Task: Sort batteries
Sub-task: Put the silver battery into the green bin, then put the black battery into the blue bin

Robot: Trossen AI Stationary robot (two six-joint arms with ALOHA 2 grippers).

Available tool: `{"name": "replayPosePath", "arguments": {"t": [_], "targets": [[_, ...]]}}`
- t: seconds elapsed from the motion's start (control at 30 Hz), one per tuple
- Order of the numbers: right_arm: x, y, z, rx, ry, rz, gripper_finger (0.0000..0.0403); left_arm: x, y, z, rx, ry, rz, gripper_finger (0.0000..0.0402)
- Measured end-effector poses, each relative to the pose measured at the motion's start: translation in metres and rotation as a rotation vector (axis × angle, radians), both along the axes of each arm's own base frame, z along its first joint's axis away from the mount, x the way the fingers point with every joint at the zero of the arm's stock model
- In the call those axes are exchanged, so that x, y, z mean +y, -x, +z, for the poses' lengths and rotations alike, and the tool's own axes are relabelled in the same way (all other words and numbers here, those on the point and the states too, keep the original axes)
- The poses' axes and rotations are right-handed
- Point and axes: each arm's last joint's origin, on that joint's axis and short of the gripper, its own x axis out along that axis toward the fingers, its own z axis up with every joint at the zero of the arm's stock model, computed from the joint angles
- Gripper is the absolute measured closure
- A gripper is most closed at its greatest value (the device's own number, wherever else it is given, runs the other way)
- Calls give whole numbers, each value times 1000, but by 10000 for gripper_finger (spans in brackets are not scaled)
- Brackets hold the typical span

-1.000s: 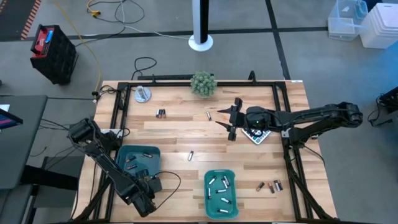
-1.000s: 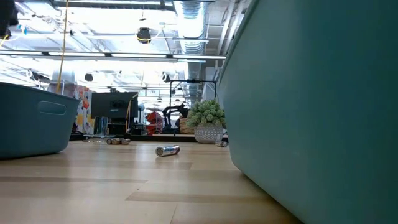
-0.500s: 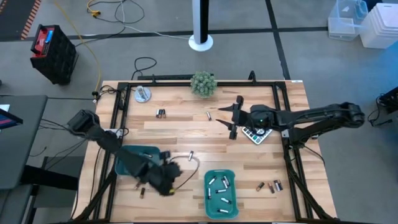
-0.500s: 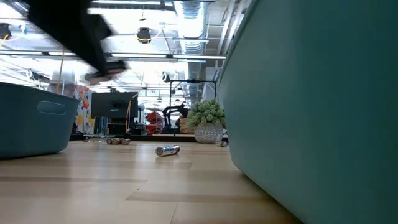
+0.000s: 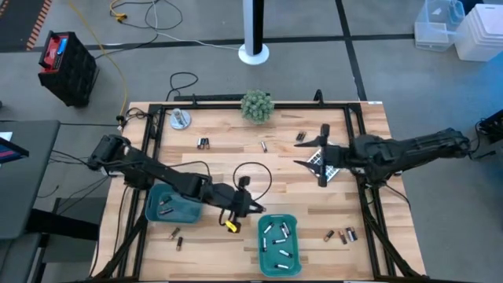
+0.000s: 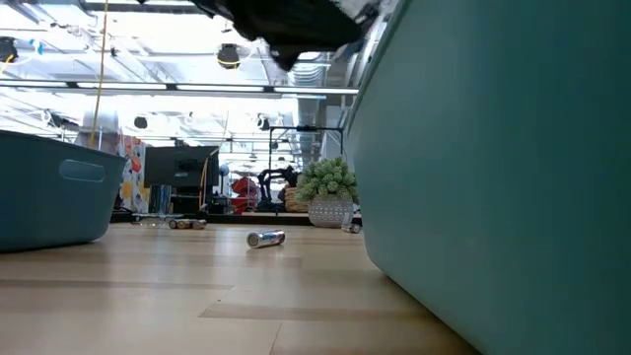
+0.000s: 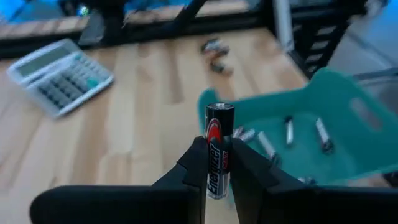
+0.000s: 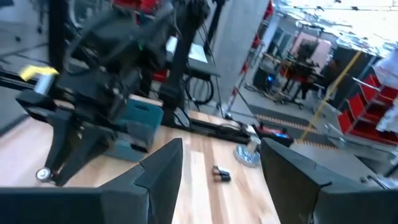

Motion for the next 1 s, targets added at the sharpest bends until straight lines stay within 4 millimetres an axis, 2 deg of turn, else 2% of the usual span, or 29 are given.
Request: {"name": "replayPosePath", "arguments": {"t": [0.13, 0.23, 0.37, 0.43, 0.53, 0.63, 0.73, 0.9, 1.0], "targets": [[4, 8, 4, -22, -4, 28, 171, -10, -21, -18, -3, 50, -121, 364], [6, 9, 5, -28, -6, 39, 171, -17, -35, -39, 61, 56, -170, 364], [8, 8, 4, -23, -4, 27, 171, -24, -53, -45, 57, 77, -215, 364], [8, 8, 4, -20, -3, 24, 171, -27, -58, -49, 62, 82, -230, 350], [9, 9, 4, -22, -11, 30, 171, -28, -59, -55, 90, 76, -230, 303], [10, 9, 4, -22, -11, 36, 171, -27, -57, -49, 84, 48, -199, 252], [11, 9, 4, -22, -11, 43, 171, -25, -54, -43, 95, 5, -158, 219], [11, 9, 2, -6, -30, 41, 171, -27, -45, -26, 83, -70, -98, 208], [14, 10, -5, 65, -44, 54, 171, -28, -37, -14, 55, -149, -62, 207]]}}
